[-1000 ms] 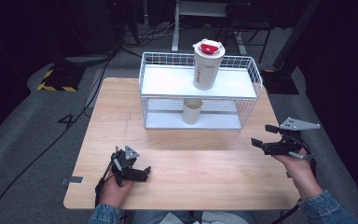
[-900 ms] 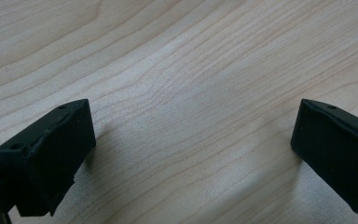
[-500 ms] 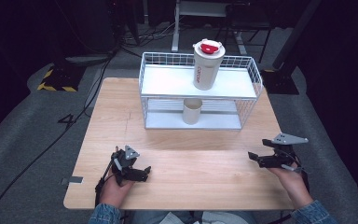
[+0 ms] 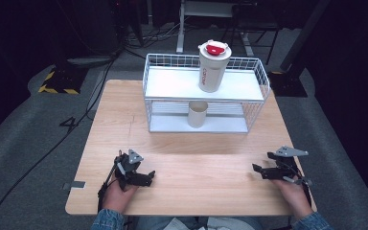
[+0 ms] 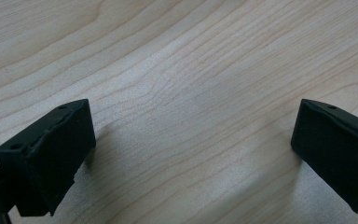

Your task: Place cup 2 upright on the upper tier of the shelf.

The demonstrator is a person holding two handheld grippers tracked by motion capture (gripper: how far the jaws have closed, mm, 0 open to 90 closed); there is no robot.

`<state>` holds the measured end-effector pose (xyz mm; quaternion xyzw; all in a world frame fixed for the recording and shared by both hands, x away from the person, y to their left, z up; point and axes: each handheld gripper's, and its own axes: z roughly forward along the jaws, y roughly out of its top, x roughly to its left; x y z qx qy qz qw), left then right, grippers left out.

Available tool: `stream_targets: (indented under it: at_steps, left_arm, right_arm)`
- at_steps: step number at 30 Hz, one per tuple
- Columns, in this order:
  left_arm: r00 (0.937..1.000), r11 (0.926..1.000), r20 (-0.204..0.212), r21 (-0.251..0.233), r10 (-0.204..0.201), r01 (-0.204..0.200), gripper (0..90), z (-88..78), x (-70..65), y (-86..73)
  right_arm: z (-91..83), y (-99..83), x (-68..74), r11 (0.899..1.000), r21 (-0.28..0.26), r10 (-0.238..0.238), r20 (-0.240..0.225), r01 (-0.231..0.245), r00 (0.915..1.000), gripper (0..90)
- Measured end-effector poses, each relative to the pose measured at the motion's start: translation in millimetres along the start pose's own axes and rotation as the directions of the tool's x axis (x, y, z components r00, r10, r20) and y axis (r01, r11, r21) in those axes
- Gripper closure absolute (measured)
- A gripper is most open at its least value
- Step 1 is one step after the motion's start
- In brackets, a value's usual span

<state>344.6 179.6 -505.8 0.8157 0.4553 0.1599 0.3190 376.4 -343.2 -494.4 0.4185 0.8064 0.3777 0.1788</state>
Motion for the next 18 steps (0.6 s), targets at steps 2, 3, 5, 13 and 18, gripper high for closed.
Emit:
stream_targets:
  at_steps: [2,3,5,13,18]
  left_arm:
    - [1.0,1.0,0.0,0.0,0.0,0.0,0.2,0.0,0.0,0.0]
    - [1.0,1.0,0.0,0.0,0.0,0.0,0.2,0.0,0.0,0.0]
    - [1.0,1.0,0.0,0.0,0.0,0.0,0.2,0.1,0.1,0.1]
    - [1.0,1.0,-0.001,0.0,0.0,0.0,0.2,0.1,0.1,0.1]
    - [1.0,1.0,-0.001,0.0,0.0,0.0,0.2,0.1,0.1,0.1]
  right_arm:
    - [2.7,-2.3,0.2,1.0,0.01,0.004,0.007,-0.004,1.0,12.0]
    - [2.7,-2.3,0.2,1.0,0.01,0.004,0.007,-0.004,1.0,12.0]
    - [5.8,-4.2,1.6,1.0,0.022,-0.004,0.024,0.003,0.9997,11.9]
    - [10.9,-4.7,6.7,0.999,0.043,-0.016,0.038,0.015,0.9992,10.8]
    - [13.0,-4.5,7.9,0.996,0.067,0.048,0.105,-0.055,0.9933,0.0]
